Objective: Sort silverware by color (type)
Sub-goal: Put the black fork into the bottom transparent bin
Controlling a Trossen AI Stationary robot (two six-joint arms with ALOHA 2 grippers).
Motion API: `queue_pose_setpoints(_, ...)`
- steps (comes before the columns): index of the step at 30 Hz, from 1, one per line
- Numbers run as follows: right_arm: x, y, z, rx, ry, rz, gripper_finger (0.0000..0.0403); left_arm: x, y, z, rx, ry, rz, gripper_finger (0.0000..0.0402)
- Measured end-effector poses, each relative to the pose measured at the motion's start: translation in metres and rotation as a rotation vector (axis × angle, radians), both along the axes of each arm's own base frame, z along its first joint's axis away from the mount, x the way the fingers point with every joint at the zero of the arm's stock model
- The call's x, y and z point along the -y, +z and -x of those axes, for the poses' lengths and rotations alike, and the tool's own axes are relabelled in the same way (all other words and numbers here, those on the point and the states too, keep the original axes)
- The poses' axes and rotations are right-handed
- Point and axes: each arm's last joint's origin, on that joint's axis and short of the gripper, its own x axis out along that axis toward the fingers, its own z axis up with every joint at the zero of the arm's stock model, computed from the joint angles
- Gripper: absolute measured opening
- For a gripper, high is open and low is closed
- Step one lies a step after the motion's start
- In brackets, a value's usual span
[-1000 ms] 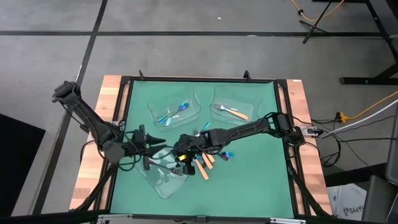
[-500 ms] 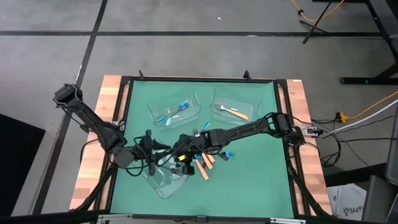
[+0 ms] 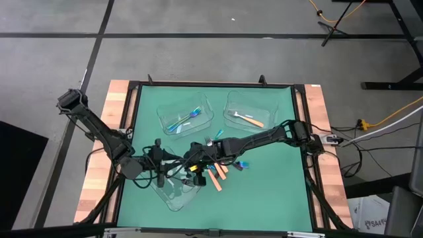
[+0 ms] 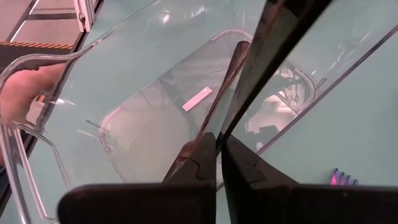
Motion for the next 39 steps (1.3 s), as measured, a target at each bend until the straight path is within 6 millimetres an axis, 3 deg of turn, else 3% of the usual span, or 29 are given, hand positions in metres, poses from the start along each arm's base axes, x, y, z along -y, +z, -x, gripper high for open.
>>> queue_pose_setpoints(7,0.0,0.0,0.0,0.0,0.001,0.0,0.0009,0.001,0.0,0.0,-0.004,-0.014,0.004,0.01)
queue_pose_setpoints(14,0.0,0.0,0.0,0.0,-0.001,0.001,0.0042,0.001,0.0,0.0,-0.006,-0.022,0.007,0.0096)
queue_pose_setpoints(31,0.0,0.0,0.0,0.001,0.0,0.0,0.006,0.001,-0.001,0.002,-0.02,-0.028,0.002,0.0006)
queue_pose_setpoints(39,0.002,0.021,0.007,0.019,0.013,-0.016,0.006,0.01,-0.002,0.016,-0.078,-0.142,-0.029,0.0004)
